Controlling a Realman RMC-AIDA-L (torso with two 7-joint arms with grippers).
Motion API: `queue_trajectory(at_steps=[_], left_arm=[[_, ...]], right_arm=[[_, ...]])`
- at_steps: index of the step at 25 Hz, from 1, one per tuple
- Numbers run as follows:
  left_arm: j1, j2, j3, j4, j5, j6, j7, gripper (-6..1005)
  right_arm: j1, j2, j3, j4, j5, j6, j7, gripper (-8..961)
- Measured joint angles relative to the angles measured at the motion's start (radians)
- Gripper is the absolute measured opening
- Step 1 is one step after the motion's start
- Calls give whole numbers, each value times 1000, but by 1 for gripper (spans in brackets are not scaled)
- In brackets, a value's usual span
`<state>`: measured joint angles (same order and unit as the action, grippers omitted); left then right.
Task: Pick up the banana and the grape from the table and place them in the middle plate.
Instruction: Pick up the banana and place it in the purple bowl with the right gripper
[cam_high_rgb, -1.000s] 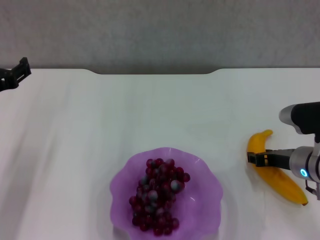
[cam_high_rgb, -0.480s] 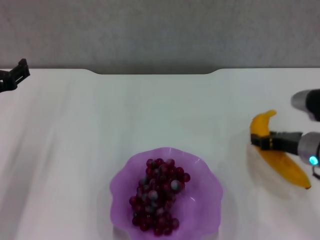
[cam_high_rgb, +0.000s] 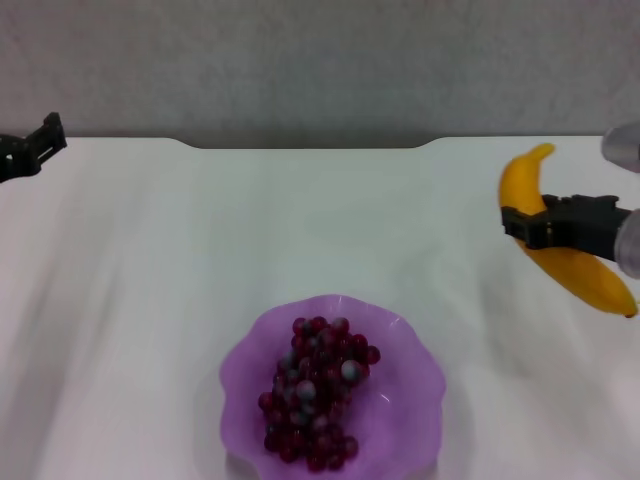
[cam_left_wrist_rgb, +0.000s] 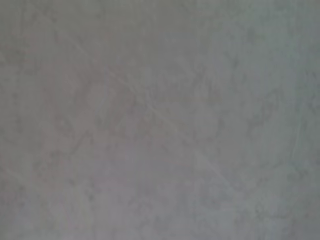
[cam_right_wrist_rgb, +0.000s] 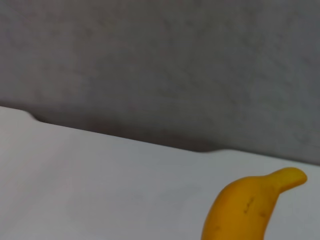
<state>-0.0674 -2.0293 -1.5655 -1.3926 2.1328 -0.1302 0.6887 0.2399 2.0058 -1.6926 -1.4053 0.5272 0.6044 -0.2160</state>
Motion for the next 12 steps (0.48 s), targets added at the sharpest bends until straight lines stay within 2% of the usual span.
queue_trajectory(at_steps=[7, 12], left_arm=[[-6, 0, 6, -5, 4, 0, 0, 880], [-2, 0, 7, -15, 6, -2, 0, 880]], right_arm=[[9, 1, -136, -81, -3, 18, -1, 510], [43, -1, -225, -99, 3, 28, 2, 509]])
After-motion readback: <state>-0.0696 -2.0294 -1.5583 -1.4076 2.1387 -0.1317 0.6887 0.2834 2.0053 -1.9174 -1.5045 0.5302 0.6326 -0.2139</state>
